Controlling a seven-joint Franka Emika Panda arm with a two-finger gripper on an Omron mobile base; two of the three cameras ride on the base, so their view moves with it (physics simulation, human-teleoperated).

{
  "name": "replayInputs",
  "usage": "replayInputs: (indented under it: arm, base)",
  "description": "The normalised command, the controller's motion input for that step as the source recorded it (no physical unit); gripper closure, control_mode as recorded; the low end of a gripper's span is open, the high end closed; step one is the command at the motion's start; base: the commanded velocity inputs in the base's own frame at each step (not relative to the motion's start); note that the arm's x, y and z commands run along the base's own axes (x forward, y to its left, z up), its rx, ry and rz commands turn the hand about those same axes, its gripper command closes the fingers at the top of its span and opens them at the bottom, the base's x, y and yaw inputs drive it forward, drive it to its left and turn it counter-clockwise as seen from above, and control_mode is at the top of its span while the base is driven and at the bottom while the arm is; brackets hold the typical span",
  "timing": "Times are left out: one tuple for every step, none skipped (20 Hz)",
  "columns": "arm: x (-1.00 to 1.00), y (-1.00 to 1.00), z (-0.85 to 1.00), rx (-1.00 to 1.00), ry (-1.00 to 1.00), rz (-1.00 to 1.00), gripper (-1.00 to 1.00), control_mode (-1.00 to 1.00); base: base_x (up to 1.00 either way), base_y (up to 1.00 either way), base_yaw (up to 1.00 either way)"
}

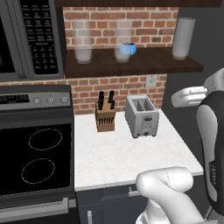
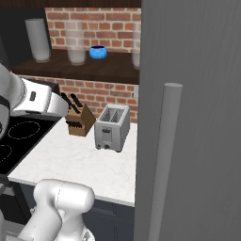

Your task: Gather all objects into one cabinet and sort the glasses and bowls to opposite sides.

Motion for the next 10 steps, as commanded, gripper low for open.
replayInputs:
  arm:
    - [0.0, 0.0, 0.38, 0.0, -0.31, 0.0, -1.0, -1.0]
    - [0.0, 0.0, 0.38, 0.0, -0.31, 0.0, -1.0, -1.0]
    - [0.0, -0.01, 0.41, 0.0, -0.31, 0.0, -1.0, -1.0]
    - [0.0, -0.05, 0.39, 0.0, -0.31, 0.0, -1.0, -1.0]
    - [0.0, -0.07, 0.32, 0.0, -0.3, 0.0, -1.0, -1.0]
    - [0.03, -0.06, 0.28, 0.0, -0.28, 0.0, -1.0, -1.0]
    - [0.11, -0.04, 0.24, 0.0, -0.25, 0.0, -1.0, -1.0]
    - [0.19, 0.0, 0.19, 0.0, -0.22, 0.0, -1.0, -1.0]
    - [0.23, 0.0, 0.16, 0.0, -0.2, 0.0, -1.0, -1.0]
    - [0.24, -0.02, 0.14, 0.0, -0.2, 0.0, -1.0, -1.0]
  base:
    - [0.0, 0.0, 0.0]
    - [0.0, 0.0, 0.0]
    - [0.0, 0.0, 0.0]
    - [0.0, 0.0, 0.0]
    - [0.0, 0.0, 0.0]
    - [0.0, 0.0, 0.0]
    - [0.0, 0.0, 0.0]
    - [0.0, 0.0, 0.0]
    - [0.0, 0.0, 0.0]
    - [0.0, 0.0, 0.0]
